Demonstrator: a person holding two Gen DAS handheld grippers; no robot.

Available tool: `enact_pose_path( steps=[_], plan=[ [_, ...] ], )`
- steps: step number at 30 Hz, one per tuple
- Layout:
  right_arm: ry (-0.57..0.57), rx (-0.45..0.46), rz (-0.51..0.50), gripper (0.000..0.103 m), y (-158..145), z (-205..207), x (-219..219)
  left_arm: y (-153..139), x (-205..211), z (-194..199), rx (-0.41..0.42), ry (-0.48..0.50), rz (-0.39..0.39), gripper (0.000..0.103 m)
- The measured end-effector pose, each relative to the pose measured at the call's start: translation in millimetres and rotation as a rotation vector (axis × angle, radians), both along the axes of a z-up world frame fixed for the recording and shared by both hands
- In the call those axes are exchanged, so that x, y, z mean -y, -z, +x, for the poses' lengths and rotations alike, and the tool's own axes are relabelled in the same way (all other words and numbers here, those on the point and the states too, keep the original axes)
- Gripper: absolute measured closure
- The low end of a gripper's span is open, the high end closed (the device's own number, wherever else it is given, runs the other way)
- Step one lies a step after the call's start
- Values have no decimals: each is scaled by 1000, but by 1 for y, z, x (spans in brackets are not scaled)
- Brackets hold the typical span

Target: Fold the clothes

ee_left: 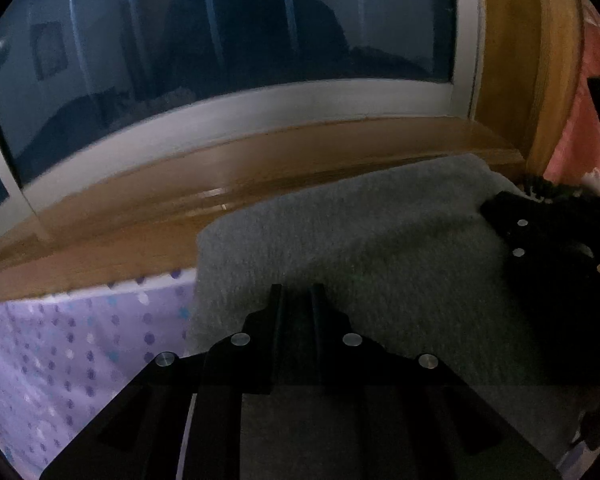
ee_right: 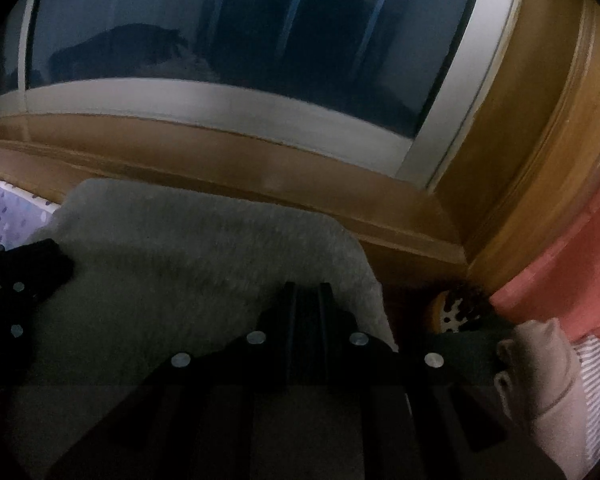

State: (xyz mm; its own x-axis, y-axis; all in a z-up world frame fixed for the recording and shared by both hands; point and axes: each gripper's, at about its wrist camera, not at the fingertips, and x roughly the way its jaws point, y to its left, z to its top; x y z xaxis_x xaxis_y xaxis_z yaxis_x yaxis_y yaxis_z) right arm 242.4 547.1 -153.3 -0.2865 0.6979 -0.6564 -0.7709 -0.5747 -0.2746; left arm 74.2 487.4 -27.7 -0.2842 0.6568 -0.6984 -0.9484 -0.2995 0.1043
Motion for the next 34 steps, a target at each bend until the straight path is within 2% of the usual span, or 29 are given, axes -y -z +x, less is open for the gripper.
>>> enact_pose_path(
  steps=[2,4,7,10,15,19,22,26,34],
  plan=[
    [31,-25,-22,93,-20,9,14,-15,15,5,-19,-3,29,92],
    [59,-88,-56,93,-43,24,31,-35,30,8,-30,4,61,92],
    [77,-176,-109,93,-73,49,61,-57,52,15,-9,24,51,91],
    [58,-202,-144,93,-86,67,92,-69,71,19,10,54,64,91],
    [108,-174,-228,93,-70,79,112,-81,95,34,25,97,75,90],
    [115,-161,-294,93,-56,84,123,-75,103,43,27,105,38,90],
    [122,-176,-288,93,-58,91,126,-72,106,48,24,98,17,90],
    [125,-191,-307,93,-57,95,124,-74,113,52,-6,75,33,90],
    [89,-174,-304,93,-56,90,129,-73,120,50,27,68,34,90]
  ],
)
